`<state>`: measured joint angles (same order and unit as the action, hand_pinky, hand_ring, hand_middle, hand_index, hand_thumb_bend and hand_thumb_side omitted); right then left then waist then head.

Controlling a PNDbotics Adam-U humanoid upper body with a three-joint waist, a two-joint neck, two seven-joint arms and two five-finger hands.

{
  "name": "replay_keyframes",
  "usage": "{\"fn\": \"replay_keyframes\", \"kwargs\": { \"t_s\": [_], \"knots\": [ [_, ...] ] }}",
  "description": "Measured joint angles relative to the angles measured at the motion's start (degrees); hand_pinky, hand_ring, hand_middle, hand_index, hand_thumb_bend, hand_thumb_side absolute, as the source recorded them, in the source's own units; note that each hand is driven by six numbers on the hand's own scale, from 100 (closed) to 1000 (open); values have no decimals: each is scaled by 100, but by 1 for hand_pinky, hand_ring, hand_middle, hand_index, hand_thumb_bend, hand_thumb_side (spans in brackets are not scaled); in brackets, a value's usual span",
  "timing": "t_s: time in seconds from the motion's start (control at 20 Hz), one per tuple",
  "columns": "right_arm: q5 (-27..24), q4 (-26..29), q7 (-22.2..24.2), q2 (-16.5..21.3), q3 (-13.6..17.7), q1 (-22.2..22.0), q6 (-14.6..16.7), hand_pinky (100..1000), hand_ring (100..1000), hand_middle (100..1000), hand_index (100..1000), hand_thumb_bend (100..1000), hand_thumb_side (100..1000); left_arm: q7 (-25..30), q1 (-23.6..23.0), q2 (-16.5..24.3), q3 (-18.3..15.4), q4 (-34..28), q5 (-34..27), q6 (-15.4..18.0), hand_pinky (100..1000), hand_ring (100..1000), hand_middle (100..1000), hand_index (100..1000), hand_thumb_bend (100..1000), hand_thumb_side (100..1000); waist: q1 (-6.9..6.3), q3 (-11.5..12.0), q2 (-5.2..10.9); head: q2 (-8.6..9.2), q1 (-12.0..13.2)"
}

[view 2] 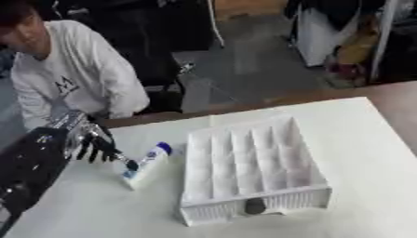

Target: Pick up objects on the table and place them in the box.

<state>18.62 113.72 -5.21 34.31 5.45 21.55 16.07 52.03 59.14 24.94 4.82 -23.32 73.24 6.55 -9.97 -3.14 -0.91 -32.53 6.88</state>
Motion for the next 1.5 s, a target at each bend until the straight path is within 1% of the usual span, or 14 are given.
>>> {"fn": "replay_keyframes", "kwargs": {
  "t_s": [0.2, 0.55, 0.6, 0.65, 0.7, 0.75, 0.8, 0.85, 0.9, 0.95, 1.0, 1.2, 1.35, 1.5],
  "knots": [
    [-48, 0, 48, 0, -11, -1, -20, 456, 516, 445, 563, 359, 843, -7, 26, -89, -26, 61, 15, 33, 450, 622, 782, 853, 1000, 928, -36, -21, 55, 6, 0],
    [-109, 0, 97, -5, -41, 37, -13, 456, 517, 445, 563, 357, 844, -6, 48, -174, -26, 60, -39, 89, 447, 619, 783, 857, 995, 938, -45, -96, 51, 79, 17],
    [-119, 0, 101, -5, -44, 55, -15, 456, 516, 445, 563, 356, 844, -5, 48, -195, -26, 58, -51, 89, 444, 615, 783, 861, 970, 933, -48, -112, 47, 96, 18],
    [-129, 0, 107, -5, -52, 63, -11, 456, 516, 445, 563, 356, 844, -5, 48, -200, -26, 56, -76, 88, 444, 615, 783, 861, 970, 933, -53, -129, 38, 101, 20],
    [-132, 0, 113, -6, -58, 83, -6, 456, 516, 446, 563, 354, 844, -4, 47, -202, -26, 48, -101, 88, 441, 611, 783, 864, 935, 925, -56, -144, 21, 102, 21],
    [-135, 0, 119, -8, -68, 112, 0, 456, 516, 446, 563, 355, 844, -4, 44, -204, -27, 33, -131, 85, 442, 612, 784, 863, 950, 929, -57, -162, 5, 102, 23],
    [-139, 0, 123, -8, -70, 135, 4, 456, 516, 446, 563, 353, 844, -5, 43, -216, -27, 21, -152, 79, 440, 610, 786, 869, 910, 925, -57, -171, -7, 103, 32],
    [-142, 0, 124, -10, -70, 155, 5, 456, 516, 446, 563, 353, 844, -2, 40, -223, -27, 7, -182, 67, 440, 610, 787, 871, 904, 924, -59, -183, -19, 105, 48],
    [-148, 0, 124, -12, -71, 158, 6, 456, 516, 446, 563, 353, 845, 0, 37, -226, -29, -16, -210, 47, 436, 621, 795, 880, 876, 916, -60, -200, -31, 106, 62],
    [-154, 0, 125, -13, -71, 163, 7, 456, 516, 446, 563, 353, 845, -1, 35, -237, -40, -44, -246, 30, 436, 621, 795, 880, 876, 916, -62, -207, -42, 108, 65],
    [-161, 0, 126, -22, -72, 186, 8, 457, 517, 446, 563, 356, 846, -2, 25, -239, -58, -77, -289, 3, 421, 647, 805, 898, 852, 892, -68, -215, -54, 110, 66],
    [-180, 0, 180, -55, -96, 258, 18, 459, 518, 447, 564, 363, 848, 1, -17, -241, -97, -229, -513, -132, 411, 669, 825, 924, 856, 867, -75, -235, -91, 275, 65],
    [-181, 0, 257, -55, -130, 263, 29, 460, 518, 447, 565, 364, 849, 1, -41, -241, -98, -323, -654, -218, 416, 677, 831, 930, 860, 869, -75, -239, -95, 450, 60],
    [-181, 0, 330, -55, -154, 304, 36, 461, 520, 448, 565, 368, 853, 5, -60, -241, -106, -432, -743, -291, 431, 708, 844, 939, 868, 882, -75, -244, -100, 551, 59]
  ]
}}
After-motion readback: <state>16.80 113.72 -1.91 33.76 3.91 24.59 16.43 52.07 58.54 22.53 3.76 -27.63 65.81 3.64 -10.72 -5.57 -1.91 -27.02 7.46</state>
